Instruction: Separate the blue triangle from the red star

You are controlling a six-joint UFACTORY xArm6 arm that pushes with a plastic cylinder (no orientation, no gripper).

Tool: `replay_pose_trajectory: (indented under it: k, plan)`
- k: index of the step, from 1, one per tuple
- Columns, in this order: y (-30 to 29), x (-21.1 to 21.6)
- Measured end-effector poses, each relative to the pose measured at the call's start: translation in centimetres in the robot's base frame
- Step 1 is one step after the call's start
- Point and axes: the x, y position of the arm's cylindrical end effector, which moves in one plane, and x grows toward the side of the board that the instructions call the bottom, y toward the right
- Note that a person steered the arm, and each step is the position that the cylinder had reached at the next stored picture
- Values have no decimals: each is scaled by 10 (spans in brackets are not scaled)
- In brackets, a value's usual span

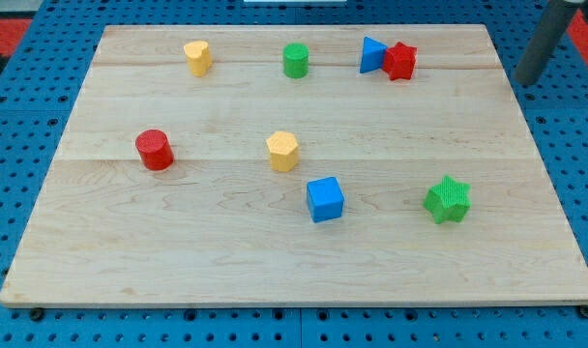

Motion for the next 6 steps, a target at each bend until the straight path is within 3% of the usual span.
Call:
replay_pose_trajectory:
  k: [1,2,3,4,6]
  plan:
    - [1,-41]
    - [-34,-85]
    - [-133,-91]
    - [-199,-60]
    - [-235,34]
